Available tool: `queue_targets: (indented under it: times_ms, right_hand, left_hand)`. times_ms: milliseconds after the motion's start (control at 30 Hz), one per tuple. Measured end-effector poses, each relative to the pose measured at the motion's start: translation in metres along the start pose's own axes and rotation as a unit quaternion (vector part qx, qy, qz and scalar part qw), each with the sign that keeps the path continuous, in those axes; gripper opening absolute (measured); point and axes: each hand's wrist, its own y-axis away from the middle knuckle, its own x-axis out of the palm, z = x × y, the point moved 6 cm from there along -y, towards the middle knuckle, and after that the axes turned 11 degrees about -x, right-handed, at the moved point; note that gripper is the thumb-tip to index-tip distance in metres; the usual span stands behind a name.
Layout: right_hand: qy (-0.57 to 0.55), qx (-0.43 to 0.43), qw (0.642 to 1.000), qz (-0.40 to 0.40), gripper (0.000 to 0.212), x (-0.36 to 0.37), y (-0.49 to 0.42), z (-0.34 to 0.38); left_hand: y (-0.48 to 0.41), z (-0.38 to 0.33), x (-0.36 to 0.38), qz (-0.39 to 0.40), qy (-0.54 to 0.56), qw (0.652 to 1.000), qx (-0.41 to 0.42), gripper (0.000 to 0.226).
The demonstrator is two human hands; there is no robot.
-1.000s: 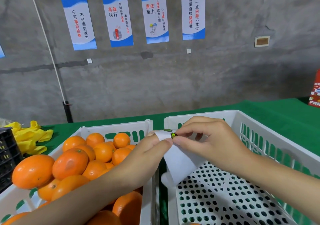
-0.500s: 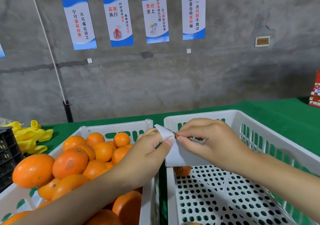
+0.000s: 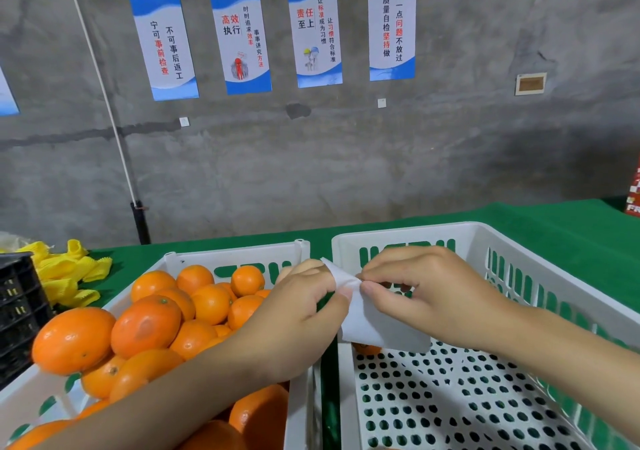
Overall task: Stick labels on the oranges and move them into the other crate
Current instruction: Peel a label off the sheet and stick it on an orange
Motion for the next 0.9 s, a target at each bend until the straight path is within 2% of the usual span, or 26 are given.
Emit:
queue_targets:
  times_ms: [167, 233, 367, 533, 700, 800, 900]
  right_hand:
    - [-0.038, 0.056, 0.995, -0.080, 0.017, -0.005, 0.001, -0.008]
    - [-0.040, 0.074, 0.989, -0.126, 0.019, -0.011, 0.001, -0.011]
    - [-0.011, 0.069, 0.978, -0.199, 0.021, -0.022, 0.002, -0.010]
    - [0.002, 0.079, 0.986, -0.146, 0.025, -0.006, 0.002, -0.008]
    - [-0.073, 0.097, 0.988, -0.100, 0.024, 0.009, 0.002, -0.009]
    - [-0.067, 0.090, 0.989, -0.092, 0.033, 0.012, 0.003, -0.009]
    - [-0.056, 0.106, 0.987, -0.110, 0.049, 0.009, 0.003, -0.014]
  left_hand:
    - [-0.001, 0.000, -0.002, -0.011, 0.078, 0.997, -0.027, 0.028]
    - [-0.002, 0.001, 0.002, 0.002, 0.047, 0.999, -0.017, 0.032]
    - [0.003, -0.007, 0.014, 0.050, -0.061, 0.995, 0.053, 0.032]
    - [0.009, -0.015, 0.019, 0.079, -0.099, 0.987, 0.103, 0.037]
    - [0.010, -0.019, 0.016, 0.090, -0.103, 0.985, 0.107, 0.041]
    - [0.011, -0.019, 0.023, 0.127, -0.129, 0.975, 0.128, 0.041]
    - [0.011, -0.018, 0.017, 0.118, -0.166, 0.966, 0.161, 0.029]
